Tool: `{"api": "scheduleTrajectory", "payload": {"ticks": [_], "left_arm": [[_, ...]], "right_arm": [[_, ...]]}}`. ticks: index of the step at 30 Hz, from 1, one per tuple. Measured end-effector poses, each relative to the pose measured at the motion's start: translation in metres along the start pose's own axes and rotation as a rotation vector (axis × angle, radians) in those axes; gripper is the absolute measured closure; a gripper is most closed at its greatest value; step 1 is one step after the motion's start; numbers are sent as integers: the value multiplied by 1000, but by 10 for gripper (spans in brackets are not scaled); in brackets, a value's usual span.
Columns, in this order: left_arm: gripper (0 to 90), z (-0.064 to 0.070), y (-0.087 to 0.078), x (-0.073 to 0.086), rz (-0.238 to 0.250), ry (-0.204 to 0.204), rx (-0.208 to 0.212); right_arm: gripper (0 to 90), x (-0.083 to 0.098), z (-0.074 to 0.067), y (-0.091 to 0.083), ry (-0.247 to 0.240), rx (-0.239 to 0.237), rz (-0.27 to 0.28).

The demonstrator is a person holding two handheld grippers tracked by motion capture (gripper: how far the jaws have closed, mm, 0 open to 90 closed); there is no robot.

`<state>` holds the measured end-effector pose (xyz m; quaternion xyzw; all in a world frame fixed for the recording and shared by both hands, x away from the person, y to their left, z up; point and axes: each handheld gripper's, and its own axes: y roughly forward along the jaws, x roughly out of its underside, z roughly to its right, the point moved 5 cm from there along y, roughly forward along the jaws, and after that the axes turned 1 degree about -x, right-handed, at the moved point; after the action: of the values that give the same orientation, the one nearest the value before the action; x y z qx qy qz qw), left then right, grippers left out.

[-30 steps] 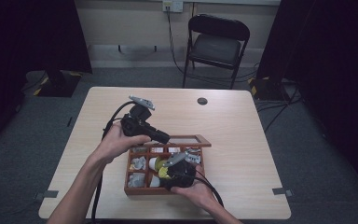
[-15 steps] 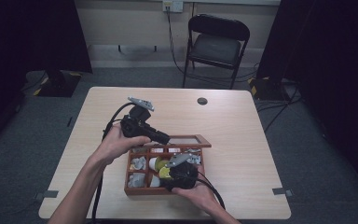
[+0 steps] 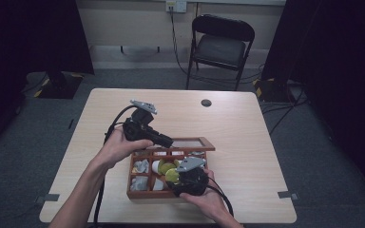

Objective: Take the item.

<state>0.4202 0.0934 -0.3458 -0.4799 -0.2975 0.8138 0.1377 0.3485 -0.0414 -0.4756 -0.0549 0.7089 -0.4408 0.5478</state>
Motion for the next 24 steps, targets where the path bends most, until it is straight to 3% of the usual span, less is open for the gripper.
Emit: {"api": "scheduleTrajectory", "payload": {"ticks": [16,24], "left_arm": [[814,0,0,1,-4,7,1],[814,0,1,1,-4,6,6]], "right_arm": [[379,-2,3,-31,25,-4,105],[379,6,11,-47,48,11,134]]}}
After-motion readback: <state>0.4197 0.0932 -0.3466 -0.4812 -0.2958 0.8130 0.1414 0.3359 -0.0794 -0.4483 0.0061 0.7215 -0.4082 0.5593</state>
